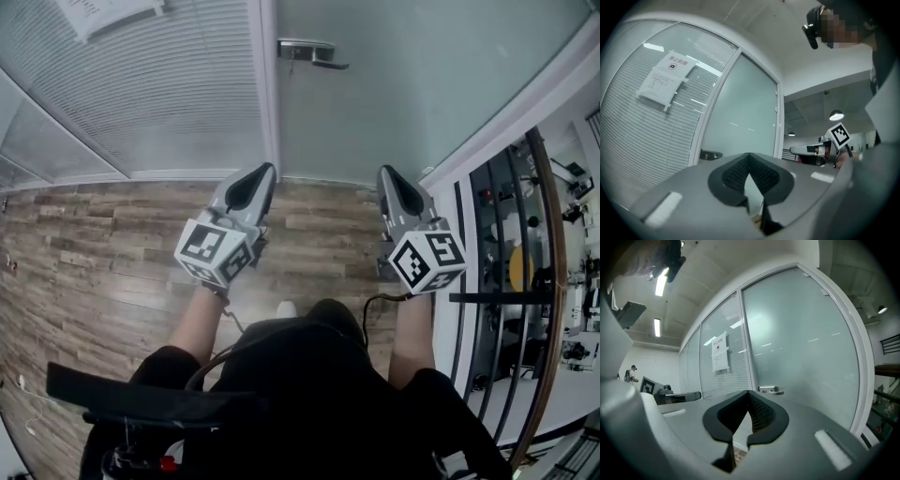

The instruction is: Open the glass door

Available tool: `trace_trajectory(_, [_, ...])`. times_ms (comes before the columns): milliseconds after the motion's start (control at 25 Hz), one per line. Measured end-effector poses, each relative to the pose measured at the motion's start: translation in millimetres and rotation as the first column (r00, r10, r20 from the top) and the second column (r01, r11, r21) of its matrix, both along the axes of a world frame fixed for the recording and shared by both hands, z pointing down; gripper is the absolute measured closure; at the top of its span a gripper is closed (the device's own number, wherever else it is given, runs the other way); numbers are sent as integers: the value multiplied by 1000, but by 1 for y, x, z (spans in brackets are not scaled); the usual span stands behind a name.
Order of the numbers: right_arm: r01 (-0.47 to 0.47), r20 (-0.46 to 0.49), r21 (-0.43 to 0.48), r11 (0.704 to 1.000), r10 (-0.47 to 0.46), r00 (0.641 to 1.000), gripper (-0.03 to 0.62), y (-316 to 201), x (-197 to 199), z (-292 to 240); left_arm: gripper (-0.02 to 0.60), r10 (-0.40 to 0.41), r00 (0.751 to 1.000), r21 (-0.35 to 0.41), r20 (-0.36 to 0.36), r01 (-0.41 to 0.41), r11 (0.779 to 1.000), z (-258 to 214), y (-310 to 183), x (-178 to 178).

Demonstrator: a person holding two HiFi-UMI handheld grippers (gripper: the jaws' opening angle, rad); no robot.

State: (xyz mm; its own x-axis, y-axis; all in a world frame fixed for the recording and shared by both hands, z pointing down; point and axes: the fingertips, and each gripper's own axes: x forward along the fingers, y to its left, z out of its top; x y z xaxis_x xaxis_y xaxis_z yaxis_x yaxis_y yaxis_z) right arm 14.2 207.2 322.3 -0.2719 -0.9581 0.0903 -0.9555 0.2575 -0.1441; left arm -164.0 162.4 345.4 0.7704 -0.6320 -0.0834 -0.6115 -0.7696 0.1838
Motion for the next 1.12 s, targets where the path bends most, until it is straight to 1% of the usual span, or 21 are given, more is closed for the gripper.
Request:
trace_trajectory(280, [16,-30,-17,1000,-17,999,592,-23,-4,7,580,3,1000,-16,-9,-3,1000,6,-21,-1])
trace_trajectory(520, [52,-37,-7,999,-52,998,592,-52,-7,10,580,-31,1000,-10,6,31,999,10,-43,-4])
trace_trajectory(720, [90,-39,-18,996,-90,995,592,-86,1,11,580,-57,998,-17,12,58,998,9,-68,5])
trace_trajectory(880, [120,-46,-34,992,-121,992,592,-114,12,15,580,-104,994,-34,-14,104,994,8,-91,12])
trace_trajectory(1120, [172,-52,-34,984,-174,983,592,-159,31,17,580,-145,989,-45,1,144,988,10,-124,32])
